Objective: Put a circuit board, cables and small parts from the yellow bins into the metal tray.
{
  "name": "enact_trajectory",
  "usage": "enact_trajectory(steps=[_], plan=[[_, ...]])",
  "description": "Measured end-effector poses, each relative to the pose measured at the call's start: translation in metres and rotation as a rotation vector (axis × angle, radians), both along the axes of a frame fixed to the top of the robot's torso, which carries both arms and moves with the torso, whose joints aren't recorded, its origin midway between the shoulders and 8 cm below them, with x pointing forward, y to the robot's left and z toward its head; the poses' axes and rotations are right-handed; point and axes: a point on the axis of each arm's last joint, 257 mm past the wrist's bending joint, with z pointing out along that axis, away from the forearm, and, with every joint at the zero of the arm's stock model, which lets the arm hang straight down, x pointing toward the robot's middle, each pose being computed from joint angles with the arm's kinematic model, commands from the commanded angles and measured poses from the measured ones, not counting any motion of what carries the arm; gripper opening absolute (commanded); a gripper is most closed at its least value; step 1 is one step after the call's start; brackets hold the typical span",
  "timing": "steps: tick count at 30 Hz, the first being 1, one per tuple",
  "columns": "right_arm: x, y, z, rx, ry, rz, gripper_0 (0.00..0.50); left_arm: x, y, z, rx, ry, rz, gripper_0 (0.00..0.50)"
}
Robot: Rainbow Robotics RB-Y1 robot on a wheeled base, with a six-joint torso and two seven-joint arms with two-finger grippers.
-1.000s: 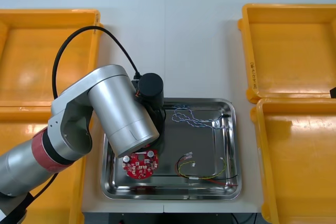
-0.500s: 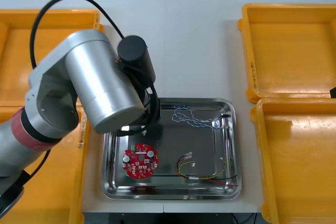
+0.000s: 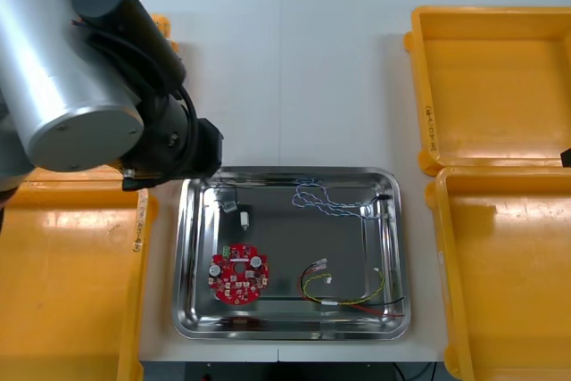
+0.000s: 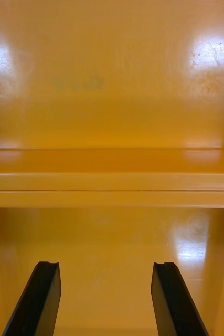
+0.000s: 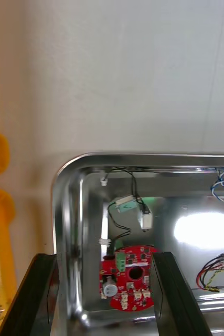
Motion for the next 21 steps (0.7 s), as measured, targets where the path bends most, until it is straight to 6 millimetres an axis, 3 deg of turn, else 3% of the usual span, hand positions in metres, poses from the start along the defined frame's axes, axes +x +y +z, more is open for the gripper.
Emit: enact_trajectory(steps=[6,14,21], plan=[[0.0,0.0,0.0,0.0,0.0,0.0,0.5,0.003,0.035,0.019,0.017,0.004,0.008,0.5],[0.0,0.0,0.0,0.0,0.0,0.0,0.5,0.009,0.077,0.04,0.09,0.023,-0.124,0.5],[0.0,0.0,0.0,0.0,0.0,0.0,0.5,0.025,0.114,0.053,0.064,0.038,-0.046,0.5]])
